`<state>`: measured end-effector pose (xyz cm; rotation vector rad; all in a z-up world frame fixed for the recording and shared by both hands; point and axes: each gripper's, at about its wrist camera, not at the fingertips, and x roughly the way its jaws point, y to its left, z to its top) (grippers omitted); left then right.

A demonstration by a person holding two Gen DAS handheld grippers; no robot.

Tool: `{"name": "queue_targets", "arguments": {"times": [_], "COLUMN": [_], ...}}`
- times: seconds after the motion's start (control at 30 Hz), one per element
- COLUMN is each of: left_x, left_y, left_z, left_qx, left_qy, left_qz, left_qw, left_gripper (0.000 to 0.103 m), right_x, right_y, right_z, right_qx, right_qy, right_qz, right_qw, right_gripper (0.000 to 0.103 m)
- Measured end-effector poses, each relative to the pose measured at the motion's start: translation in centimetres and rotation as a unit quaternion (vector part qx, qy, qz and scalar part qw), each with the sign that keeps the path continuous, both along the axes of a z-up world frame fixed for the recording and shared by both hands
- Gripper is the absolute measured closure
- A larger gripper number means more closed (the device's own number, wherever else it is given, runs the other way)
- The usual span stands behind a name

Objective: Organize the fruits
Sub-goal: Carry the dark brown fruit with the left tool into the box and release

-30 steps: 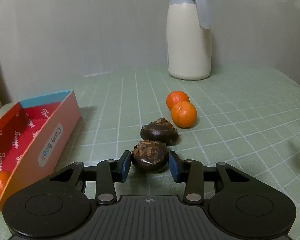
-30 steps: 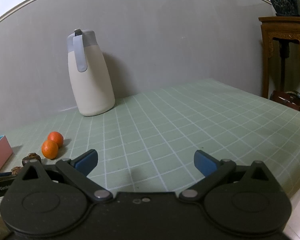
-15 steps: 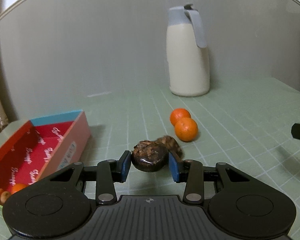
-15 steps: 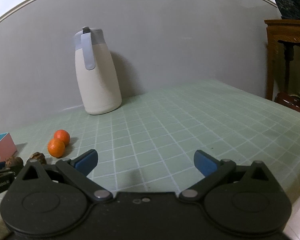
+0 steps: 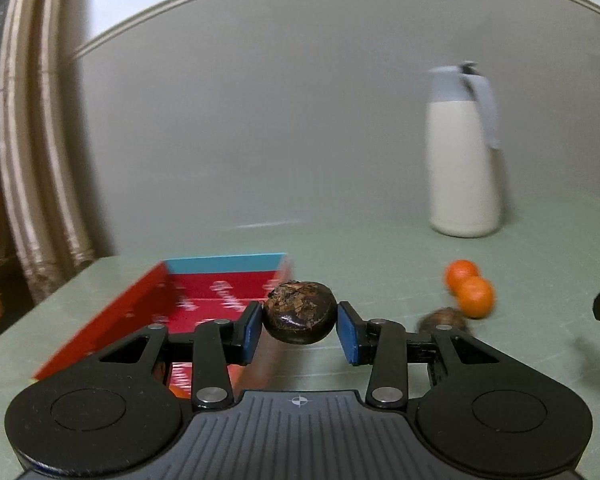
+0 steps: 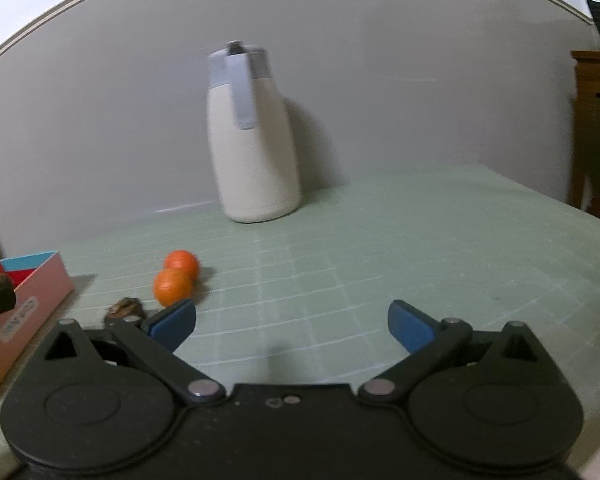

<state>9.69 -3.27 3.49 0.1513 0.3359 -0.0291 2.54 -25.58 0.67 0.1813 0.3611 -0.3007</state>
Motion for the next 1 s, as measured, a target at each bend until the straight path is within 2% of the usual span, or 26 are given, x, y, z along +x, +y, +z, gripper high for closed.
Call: {"name": "queue_targets", "arguments": {"times": [0.23,0.43,1.0], "left_x": [0.9,1.8,2.8], "left_y": [4.5,7.2,11.3], "left_z": [0.0,-0.3,-1.6], "left_qx": [-0.005,-0.012,-0.036], "left_qy": [0.012,0.028,0.08], "left_qz": [0.06,0.092,0.121], "left_qw": [0.9981,0.9953,0.9888], "left_gripper": [0.062,0.062,0.062], "right_x": [1.7,2.8,4.8], "right_y": [3.6,6.3,11.6], "right_z": [-0.1,-0.2,-0.2], "right_qx": [-0.007,-0.014,-0.02], "right_qy": [0.004,0.009,0.013], "right_qz": [0.046,0.081,0.142], "right_qw": [0.999,0.997,0.99], "right_gripper": [0.0,0.0,0.0]}}
